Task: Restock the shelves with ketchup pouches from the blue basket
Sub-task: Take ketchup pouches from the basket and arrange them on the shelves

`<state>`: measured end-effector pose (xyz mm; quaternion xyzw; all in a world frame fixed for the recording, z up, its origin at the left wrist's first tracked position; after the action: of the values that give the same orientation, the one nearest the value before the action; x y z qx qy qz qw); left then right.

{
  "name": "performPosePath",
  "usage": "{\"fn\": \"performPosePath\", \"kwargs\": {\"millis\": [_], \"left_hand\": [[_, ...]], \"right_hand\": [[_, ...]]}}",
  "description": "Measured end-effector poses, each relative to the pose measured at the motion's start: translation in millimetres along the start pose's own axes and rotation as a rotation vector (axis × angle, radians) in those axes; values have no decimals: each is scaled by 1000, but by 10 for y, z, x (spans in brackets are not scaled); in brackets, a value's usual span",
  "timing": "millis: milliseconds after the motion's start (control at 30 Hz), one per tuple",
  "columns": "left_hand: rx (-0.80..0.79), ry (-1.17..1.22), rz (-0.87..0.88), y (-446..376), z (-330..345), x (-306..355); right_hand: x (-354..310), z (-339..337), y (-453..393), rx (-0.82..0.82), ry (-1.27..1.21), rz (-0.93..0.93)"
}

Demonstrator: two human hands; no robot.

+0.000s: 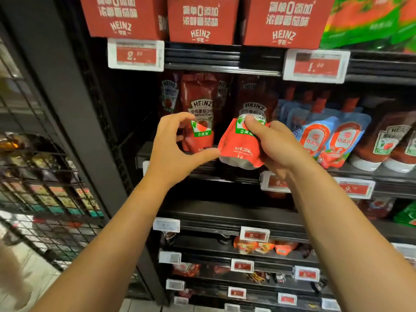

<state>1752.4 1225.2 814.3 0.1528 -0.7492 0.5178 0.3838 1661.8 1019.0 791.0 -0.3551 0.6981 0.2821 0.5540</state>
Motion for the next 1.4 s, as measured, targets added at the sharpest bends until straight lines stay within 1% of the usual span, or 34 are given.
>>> {"fn": "performPosePath", "kwargs": {"millis": [67, 100, 133, 200, 300, 367, 467, 533, 567, 633, 700, 733, 833, 867, 933, 1000, 1133, 1300, 1400], "left_hand": [[168, 16, -50, -110, -163, -181], [225, -17, -100, -167, -217, -285], [237, -63, -160, -225, -218, -390], [168, -154, -252, -317, -118, -562], [15, -196, -353, -382, 79, -811], [-30, -240, -383, -441, 86, -887], [-51, -290, -416, -549, 28, -959], [-65, -308, -414, -595, 38, -1006], [-70, -321, -415, -610, 53, -1027], [-82, -362, -429, -622, 89, -1066], [-93, -428, -453, -627, 109, -1084], [-80, -433, -442, -640, 103, -1067], [-25, -378, -379, -673, 87, -984], [-25, -394, -372, -674, 96, -981], [-32, -448, -360, -698, 116, -978], [-38, -460, -329, -727, 137, -955], [-47, -497, -324, -735, 142, -979], [-83, -646, -290, -692, 210, -987], [-89, -711, -293, -700, 211, -1003]], "right_hand": [[36, -49, -122, 45, 80, 29], [66, -59, -168, 54, 104, 37], [95, -62, -203, 57, 111, 43], [133, -59, -243, 72, 95, 47], [90, -39, -297, 99, 133, -22], [41, -52, -339, 128, 192, -50], [22, -123, -454, 197, 283, -29], [57, -132, -543, 232, 354, -8], [111, -103, -594, 222, 377, 23], [284, 10, -686, 148, 300, 105], [342, 101, -737, 134, 281, 136], [296, 134, -756, 155, 306, 109], [17, 258, -814, 206, 290, -80], [-24, 281, -844, 219, 275, -93], [-70, 267, -914, 267, 246, -86], [-116, 241, -917, 324, 250, -97], [-84, 166, -905, 438, 251, -125], [-66, 62, -846, 572, 427, -88], [-57, 96, -769, 611, 431, -102]]}}
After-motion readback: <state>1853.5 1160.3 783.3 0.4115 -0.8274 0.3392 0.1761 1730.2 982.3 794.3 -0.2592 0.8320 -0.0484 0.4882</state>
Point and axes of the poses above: each hand's wrist, its own y-axis away from the middle knuckle, its own z-axis out of the palm, x = y × z, the point moved 10 cm from there along -y, towards the middle knuckle, and after that the axes turned 14 degrees about y, right-handed, at the moved point
